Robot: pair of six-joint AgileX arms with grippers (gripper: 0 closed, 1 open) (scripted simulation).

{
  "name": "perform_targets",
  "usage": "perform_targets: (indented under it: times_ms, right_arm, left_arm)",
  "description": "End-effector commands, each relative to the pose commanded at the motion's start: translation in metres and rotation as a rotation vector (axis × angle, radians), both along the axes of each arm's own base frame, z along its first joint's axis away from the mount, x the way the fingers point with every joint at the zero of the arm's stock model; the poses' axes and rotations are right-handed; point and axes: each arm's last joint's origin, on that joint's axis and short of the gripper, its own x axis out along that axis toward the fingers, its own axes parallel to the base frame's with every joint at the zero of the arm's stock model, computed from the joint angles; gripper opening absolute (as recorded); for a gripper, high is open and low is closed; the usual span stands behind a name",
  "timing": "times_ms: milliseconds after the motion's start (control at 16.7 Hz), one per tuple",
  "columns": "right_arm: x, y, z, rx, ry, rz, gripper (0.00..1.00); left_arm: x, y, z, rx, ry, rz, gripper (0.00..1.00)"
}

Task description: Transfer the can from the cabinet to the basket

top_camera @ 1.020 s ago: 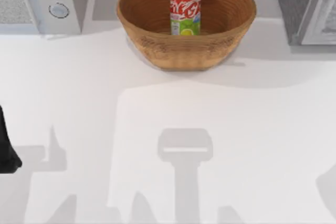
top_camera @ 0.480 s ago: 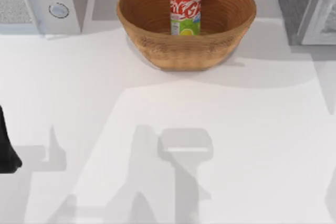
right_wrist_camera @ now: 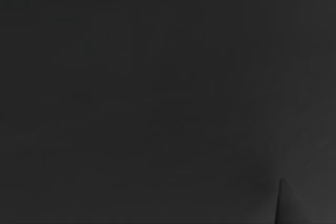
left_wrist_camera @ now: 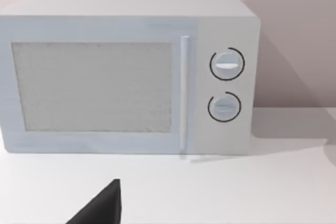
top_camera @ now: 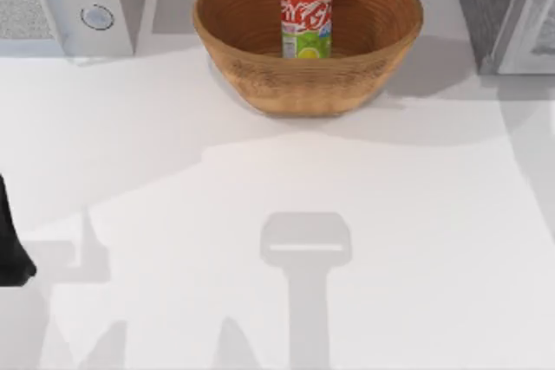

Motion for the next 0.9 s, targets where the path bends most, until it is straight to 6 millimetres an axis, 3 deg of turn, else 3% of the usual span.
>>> perform_targets:
  times_ms: [180, 360, 600, 660, 900]
  right_arm:
    - [-0.015, 0.038, -0.002, -0.002, 0.004, 0.0, 1.0]
    - [-0.024, 0.056, -0.004, -0.005, 0.008, -0.001, 1.0]
    - [-0.025, 0.058, -0.004, -0.006, 0.009, -0.001, 1.0]
    - [-0.033, 0.048, 0.002, -0.008, -0.011, -0.042, 1.0]
    - [-0.015, 0.048, 0.003, -0.007, -0.013, -0.043, 1.0]
  left_arm:
    - [0.0, 0.0, 0.0, 0.0, 0.0, 0.0, 1.0]
    - [0.0, 0.0, 0.0, 0.0, 0.0, 0.0, 1.0]
    - [0.0, 0.0, 0.0, 0.0, 0.0, 0.0, 1.0]
    - [0.0, 0.0, 0.0, 0.0, 0.0, 0.0, 1.0]
    - [0.0, 0.0, 0.0, 0.0, 0.0, 0.0, 1.0]
